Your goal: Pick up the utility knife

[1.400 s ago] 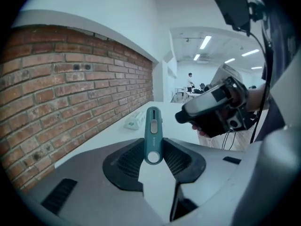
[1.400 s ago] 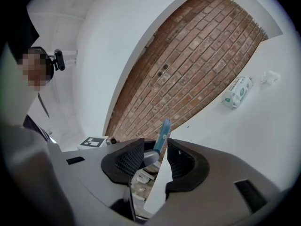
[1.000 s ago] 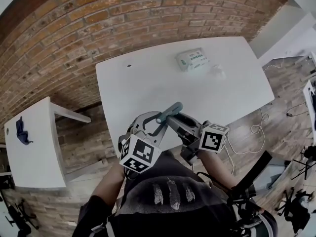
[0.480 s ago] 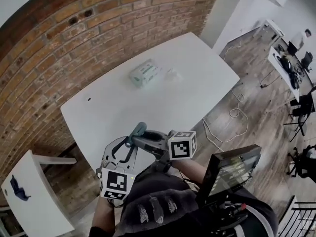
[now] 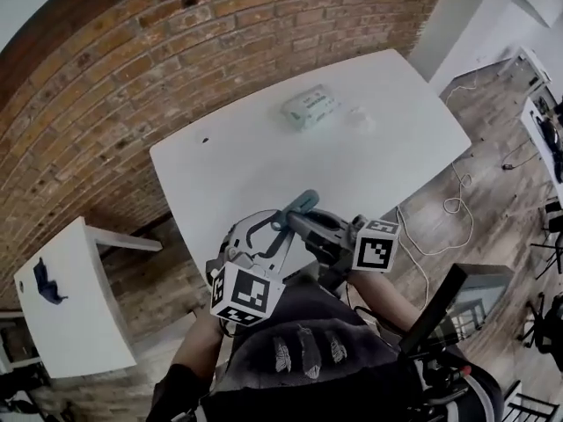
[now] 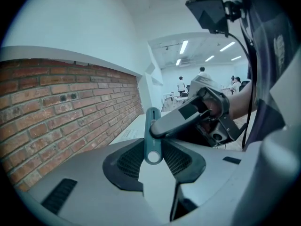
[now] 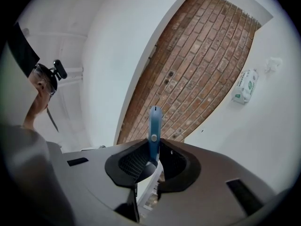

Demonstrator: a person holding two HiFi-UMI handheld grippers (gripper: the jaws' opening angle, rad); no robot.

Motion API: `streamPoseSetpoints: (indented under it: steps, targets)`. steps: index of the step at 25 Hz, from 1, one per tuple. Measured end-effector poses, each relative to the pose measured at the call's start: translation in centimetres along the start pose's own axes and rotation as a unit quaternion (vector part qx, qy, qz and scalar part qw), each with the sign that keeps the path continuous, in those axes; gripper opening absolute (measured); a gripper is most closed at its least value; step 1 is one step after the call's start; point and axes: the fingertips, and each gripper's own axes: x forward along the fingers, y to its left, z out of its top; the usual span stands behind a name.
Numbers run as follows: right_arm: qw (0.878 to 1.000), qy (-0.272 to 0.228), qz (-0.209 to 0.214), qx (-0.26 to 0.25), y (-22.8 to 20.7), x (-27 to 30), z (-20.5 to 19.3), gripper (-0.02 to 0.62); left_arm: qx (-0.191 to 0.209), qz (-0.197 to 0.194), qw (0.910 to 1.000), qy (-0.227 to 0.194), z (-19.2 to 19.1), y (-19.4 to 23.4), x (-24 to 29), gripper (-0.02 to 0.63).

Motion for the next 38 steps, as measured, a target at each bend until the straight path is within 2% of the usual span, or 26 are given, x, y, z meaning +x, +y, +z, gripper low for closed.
streamPoseSetpoints:
  steps: [17,21,26,38]
  targets:
    - [0.999,0.019,0.036,0.013,1.2,2.0,-0.3,0.067,0.006,0.040,0.9992,0.005,-0.4,1.3,-2.2,0.121]
    - [0.999,0.023,0.039,0.023,1.3,2.0,-0.4,0.069,0.006,0.042,0.9991,0.005,-0.3,1.2,-2.5,0.120]
    - [0.997,0.019,0.043,0.060,0.5,1.5,-0.5,0.069,0.000,0.038,0.9991,0.016,-0.9,0.7,-2.2,0.120]
    - [0.997,0.017,0.038,0.060,0.1,1.0,-0.1,0.069,-0.009,0.037,0.9991,0.019,-1.4,0.3,-2.4,0.120]
